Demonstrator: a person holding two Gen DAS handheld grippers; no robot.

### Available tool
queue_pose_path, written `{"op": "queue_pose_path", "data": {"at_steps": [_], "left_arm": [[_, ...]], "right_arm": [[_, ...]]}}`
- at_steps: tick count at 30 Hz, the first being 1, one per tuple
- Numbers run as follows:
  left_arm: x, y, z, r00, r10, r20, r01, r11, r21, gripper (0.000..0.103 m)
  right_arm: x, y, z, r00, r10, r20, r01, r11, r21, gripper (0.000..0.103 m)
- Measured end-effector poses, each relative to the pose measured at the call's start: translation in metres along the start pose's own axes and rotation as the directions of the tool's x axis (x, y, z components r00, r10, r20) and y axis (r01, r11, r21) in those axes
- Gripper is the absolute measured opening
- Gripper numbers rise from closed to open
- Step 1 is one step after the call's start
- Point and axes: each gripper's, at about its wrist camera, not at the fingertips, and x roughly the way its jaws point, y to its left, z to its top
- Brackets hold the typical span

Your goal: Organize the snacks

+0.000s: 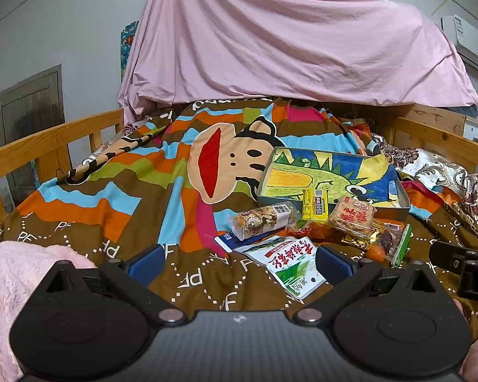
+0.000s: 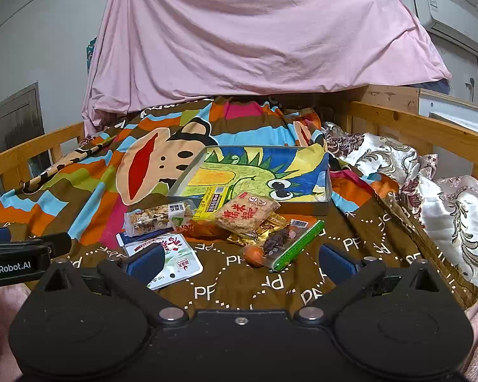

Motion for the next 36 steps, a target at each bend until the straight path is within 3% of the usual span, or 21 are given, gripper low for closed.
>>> {"op": "queue_pose_path", "data": {"at_steps": [11,20,26,30,34,36], "left_arm": [[0.010,0.008,-0.006,1.000,0.003,-0.031,-0.003,1.000,0.004,0.103],[0.029,0.011,0.010,0.989,-0.039,-0.143,0.036,0.999,-0.018,0.103],[0.052,0.013,0.028,0.970,-0.099,-0.220,0.100,0.995,-0.007,0.103],[0.080,0.016,0.040,0.943,-0.148,-0.297,0.147,0.989,-0.025,0.103],[0.117,0.011,0.050,0.894,-0.214,-0.393,0.214,0.976,-0.045,0.102],[0.132,0.006,0.053,0.881,-0.219,-0.419,0.229,0.973,-0.027,0.102]], "right_arm": [[0.006,0.002,-0.003,1.000,-0.008,-0.029,0.008,1.000,-0.007,0.103],[0.020,0.002,0.008,0.995,-0.010,-0.098,0.007,1.000,-0.026,0.103],[0.042,-0.004,0.020,0.986,0.061,-0.157,-0.068,0.997,-0.039,0.103],[0.061,-0.004,0.029,0.980,0.077,-0.183,-0.097,0.990,-0.102,0.103],[0.085,-0.006,0.036,0.961,0.117,-0.252,-0.153,0.979,-0.131,0.102],[0.097,-0.009,0.039,0.951,0.126,-0.282,-0.169,0.976,-0.137,0.103]]}}
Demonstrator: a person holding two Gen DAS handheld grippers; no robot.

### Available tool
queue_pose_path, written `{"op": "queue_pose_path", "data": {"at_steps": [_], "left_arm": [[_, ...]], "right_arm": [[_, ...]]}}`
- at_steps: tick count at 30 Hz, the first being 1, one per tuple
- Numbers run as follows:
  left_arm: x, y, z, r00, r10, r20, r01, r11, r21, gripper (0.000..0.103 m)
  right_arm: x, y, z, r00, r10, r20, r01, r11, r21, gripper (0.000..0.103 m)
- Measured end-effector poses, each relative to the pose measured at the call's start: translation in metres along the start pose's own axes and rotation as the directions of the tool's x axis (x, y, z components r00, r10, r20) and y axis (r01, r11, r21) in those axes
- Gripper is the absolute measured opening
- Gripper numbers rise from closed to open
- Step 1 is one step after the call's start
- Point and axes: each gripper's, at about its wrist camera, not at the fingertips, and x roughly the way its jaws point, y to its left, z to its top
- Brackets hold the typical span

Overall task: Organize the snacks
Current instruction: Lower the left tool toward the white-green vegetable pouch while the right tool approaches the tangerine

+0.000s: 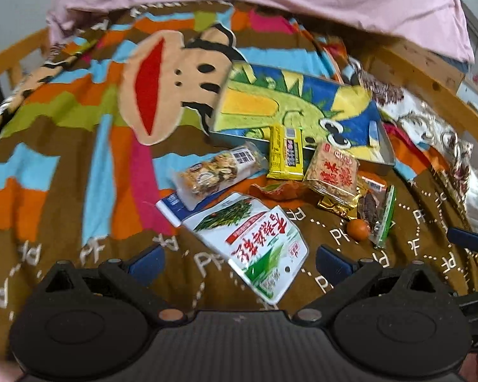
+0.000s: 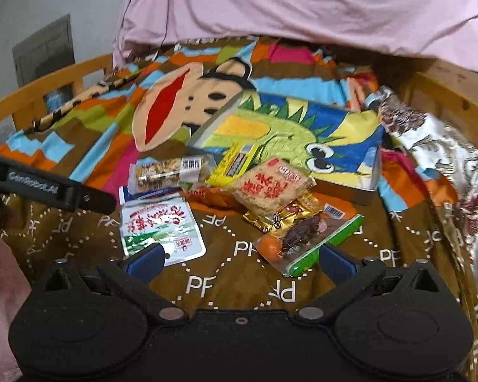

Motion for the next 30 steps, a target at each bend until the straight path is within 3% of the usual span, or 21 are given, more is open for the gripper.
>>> {"op": "queue_pose_path", "data": {"at_steps": [4,11,18,20,30], "left_arm": [[0.033,-0.001,0.016,0.997,-0.022,-0.080,0.025,0.999,0.026,0.102],[0.077,0.009,0.027,0.982,-0.064,-0.177,0.049,0.995,-0.089,0.102],[0.104,0.011,0.030,0.964,-0.111,-0.240,0.067,0.981,-0.185,0.102],[0.107,0.012,0.032,0.965,-0.103,-0.240,0.054,0.978,-0.202,0.102],[0.127,0.013,0.038,0.960,-0.030,-0.279,-0.038,0.972,-0.234,0.102]], "right_arm": [[0.021,-0.010,0.005,0.998,0.046,-0.041,-0.045,0.999,0.023,0.102],[0.061,-0.023,-0.001,0.973,0.160,-0.167,-0.130,0.975,0.180,0.102],[0.092,-0.030,-0.007,0.961,0.160,-0.226,-0.091,0.954,0.285,0.098],[0.099,-0.036,-0.008,0.962,0.147,-0.230,-0.068,0.946,0.318,0.089],[0.107,-0.045,-0.008,0.986,0.056,-0.160,0.007,0.929,0.371,0.079]]}}
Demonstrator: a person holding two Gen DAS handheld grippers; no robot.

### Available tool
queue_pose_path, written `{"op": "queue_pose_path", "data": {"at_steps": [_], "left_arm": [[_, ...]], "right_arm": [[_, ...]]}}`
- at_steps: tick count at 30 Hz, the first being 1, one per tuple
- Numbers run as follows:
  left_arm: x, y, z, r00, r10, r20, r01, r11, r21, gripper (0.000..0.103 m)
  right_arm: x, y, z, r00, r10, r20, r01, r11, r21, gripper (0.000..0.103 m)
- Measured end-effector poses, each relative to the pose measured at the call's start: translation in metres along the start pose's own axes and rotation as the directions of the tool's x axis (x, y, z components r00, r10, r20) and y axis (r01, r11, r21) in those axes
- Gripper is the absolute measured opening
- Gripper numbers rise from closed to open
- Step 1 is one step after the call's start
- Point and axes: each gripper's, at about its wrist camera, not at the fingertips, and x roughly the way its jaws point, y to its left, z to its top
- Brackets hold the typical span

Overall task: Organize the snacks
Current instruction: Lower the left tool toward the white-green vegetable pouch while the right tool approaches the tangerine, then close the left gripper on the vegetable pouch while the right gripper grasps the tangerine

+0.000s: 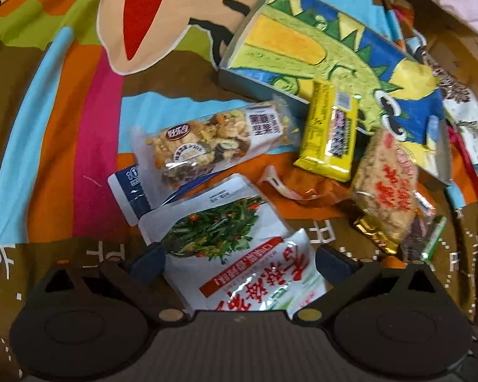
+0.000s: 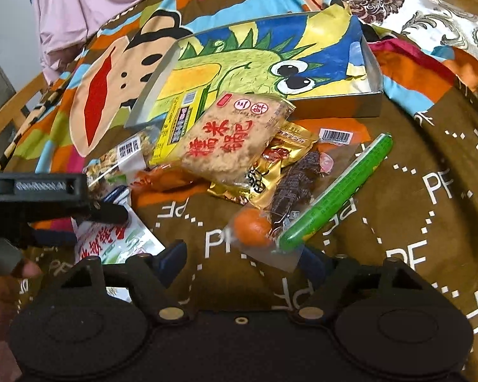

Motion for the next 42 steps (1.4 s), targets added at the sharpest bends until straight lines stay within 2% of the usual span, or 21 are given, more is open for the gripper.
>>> {"op": "queue_pose_path", "data": {"at_steps": [10,12,15,18,22,27,30,31,32,35,39,42], "left_arm": [[0.014,-0.001,0.005,1.000,0.009,-0.002,-0.009,1.000,-0.023,0.100],[0.010,-0.002,0.002,1.000,-0.004,0.014,0.005,1.000,-0.003,0.094],[0.003,-0.004,-0.003,0.999,-0.026,0.031,0.025,1.000,0.014,0.082],[-0.002,-0.003,-0.007,0.999,-0.035,0.035,0.034,0.999,0.035,0.080],[-0.007,0.005,-0.008,0.999,-0.038,0.026,0.038,0.999,0.003,0.080],[0.003,0.017,0.003,0.996,-0.092,0.012,0.092,0.990,-0.108,0.099],[0.009,0.018,0.005,0.996,-0.085,0.009,0.085,0.990,-0.116,0.100],[0.011,0.017,0.005,0.997,-0.077,0.008,0.078,0.992,-0.103,0.100],[0.012,0.015,0.005,0.998,-0.069,0.008,0.070,0.993,-0.091,0.099],[0.013,0.009,0.003,0.998,-0.053,0.024,0.054,0.998,-0.045,0.093],[0.006,0.004,0.001,0.996,-0.074,0.046,0.075,0.997,-0.019,0.080],[0.002,0.005,0.000,0.996,-0.078,0.052,0.079,0.997,-0.017,0.075]], "right_arm": [[0.007,0.005,-0.002,1.000,0.006,0.018,-0.006,1.000,-0.003,0.080],[0.009,0.005,0.000,0.999,0.021,0.038,-0.022,1.000,0.002,0.079],[0.012,0.006,0.003,0.999,0.015,0.048,-0.014,1.000,-0.021,0.073],[0.017,0.004,0.001,0.999,-0.002,0.042,0.003,1.000,-0.025,0.065],[0.020,-0.001,0.003,0.998,0.028,0.062,-0.029,1.000,0.013,0.064],[0.029,-0.002,0.010,0.995,0.066,0.080,-0.072,0.994,0.077,0.065],[0.030,0.001,0.009,0.996,0.054,0.075,-0.060,0.996,0.067,0.065],[0.030,0.002,0.009,0.996,0.049,0.072,-0.053,0.997,0.063,0.062],[0.030,0.002,0.009,0.996,0.044,0.074,-0.049,0.997,0.061,0.056],[0.031,0.001,0.009,0.998,0.012,0.069,-0.017,0.998,0.063,0.039],[0.029,0.001,0.008,0.998,0.012,0.059,-0.016,0.997,0.070,0.036],[0.027,0.003,0.007,0.999,0.020,0.050,-0.022,0.998,0.058,0.036]]}}
